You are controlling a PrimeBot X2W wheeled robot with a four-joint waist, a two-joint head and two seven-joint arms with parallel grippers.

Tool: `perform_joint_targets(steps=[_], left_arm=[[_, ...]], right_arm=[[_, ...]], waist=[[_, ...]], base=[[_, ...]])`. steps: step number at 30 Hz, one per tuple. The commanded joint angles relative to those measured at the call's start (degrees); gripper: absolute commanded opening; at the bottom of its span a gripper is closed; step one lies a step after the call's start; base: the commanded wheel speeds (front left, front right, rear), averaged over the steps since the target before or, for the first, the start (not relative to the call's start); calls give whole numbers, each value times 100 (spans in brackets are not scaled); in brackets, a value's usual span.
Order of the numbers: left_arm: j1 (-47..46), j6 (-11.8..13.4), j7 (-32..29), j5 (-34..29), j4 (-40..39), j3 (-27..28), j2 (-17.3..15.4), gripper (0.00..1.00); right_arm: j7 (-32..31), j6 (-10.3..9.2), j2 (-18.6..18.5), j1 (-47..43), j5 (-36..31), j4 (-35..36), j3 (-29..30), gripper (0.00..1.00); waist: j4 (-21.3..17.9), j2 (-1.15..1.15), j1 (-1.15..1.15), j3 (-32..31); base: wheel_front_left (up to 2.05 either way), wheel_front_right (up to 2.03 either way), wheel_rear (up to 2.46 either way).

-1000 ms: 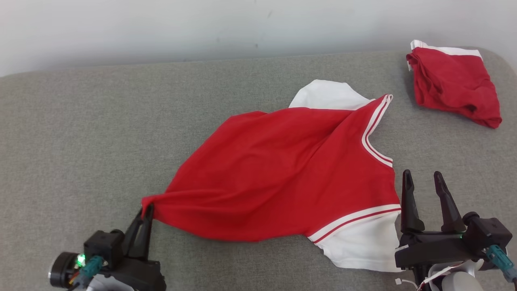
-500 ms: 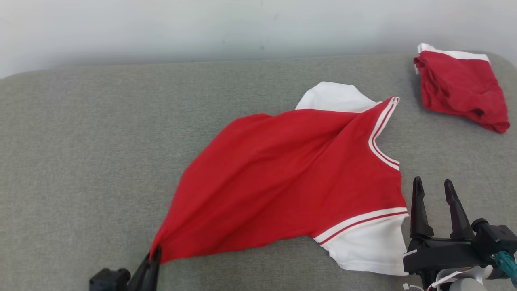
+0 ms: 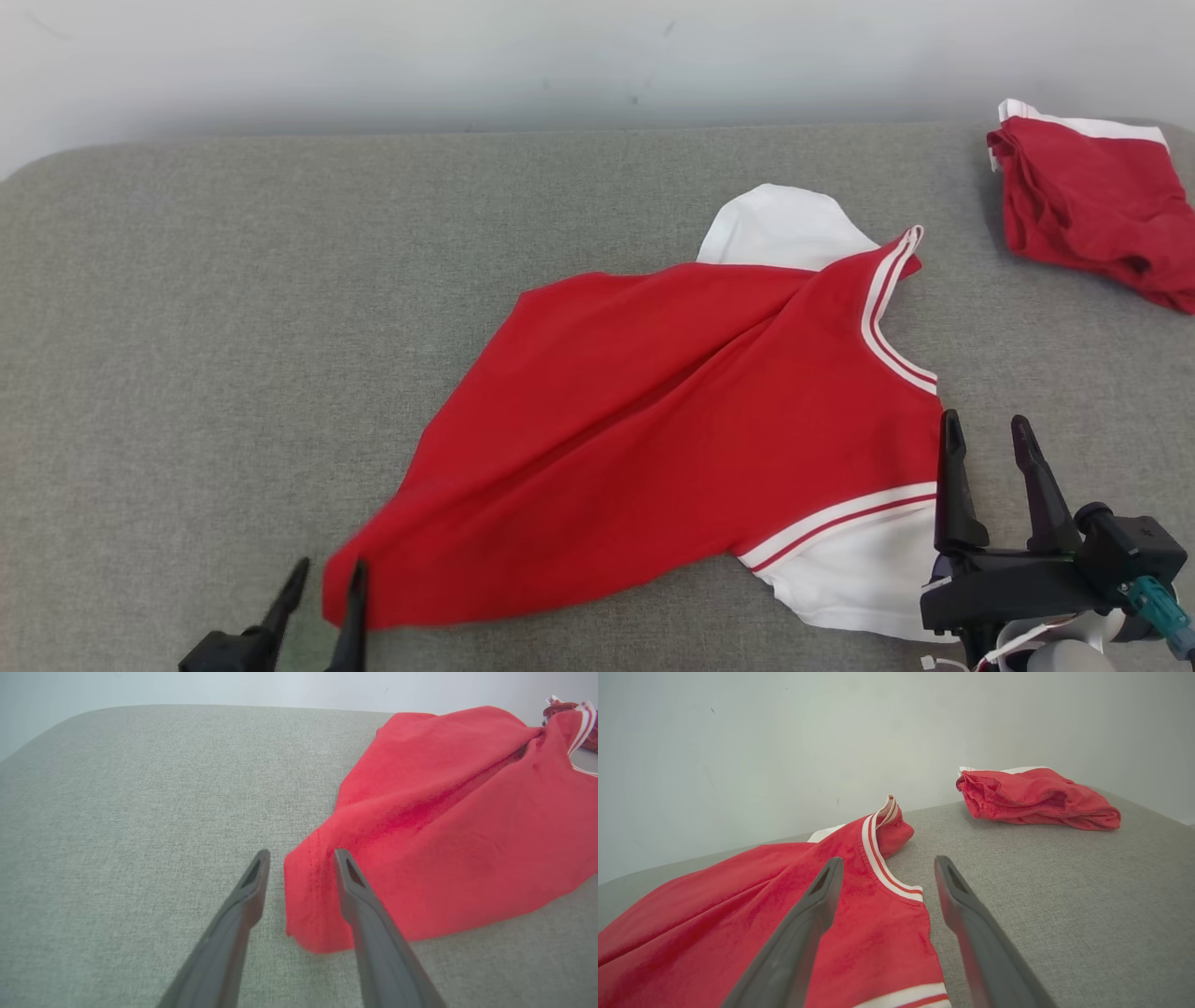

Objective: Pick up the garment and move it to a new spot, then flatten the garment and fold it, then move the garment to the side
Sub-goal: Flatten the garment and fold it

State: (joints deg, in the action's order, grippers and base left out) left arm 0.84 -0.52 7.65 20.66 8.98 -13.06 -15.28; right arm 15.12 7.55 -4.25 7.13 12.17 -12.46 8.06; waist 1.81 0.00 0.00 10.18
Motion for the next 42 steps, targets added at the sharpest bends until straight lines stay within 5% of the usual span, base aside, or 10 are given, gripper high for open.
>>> perform_joint_targets(steps=[1,10,20,31,42], left_arm=[[-63,42,152,-35,77,14,65,100],[-74,284,708,-119,135,322,206,100],[298,481,754,-618,-762,1130,545,100],[767,156,756,-880,-579,1393,624,100],[788,-379,553,-769,-46,944,562,100]], right_arm=[[0,-12,-18,35,33,-18,-25,100],[1,-12,-89,-254,28,21,107,100],[1,-12,-88,-869,2,295,147,100],[-368,-12,-151,-1438,95,181,52,100],[-910,-12,-246,-1418,147,-4,-63,100]], waist=[[-29,0,0,-13],[-114,0,0,-231],[-66,0,0,-499],[-71,0,0,-749],[0,0,0,-710]], base=[[0,0,0],[0,0,0],[0,0,0],[0,0,0],[0,0,0]])
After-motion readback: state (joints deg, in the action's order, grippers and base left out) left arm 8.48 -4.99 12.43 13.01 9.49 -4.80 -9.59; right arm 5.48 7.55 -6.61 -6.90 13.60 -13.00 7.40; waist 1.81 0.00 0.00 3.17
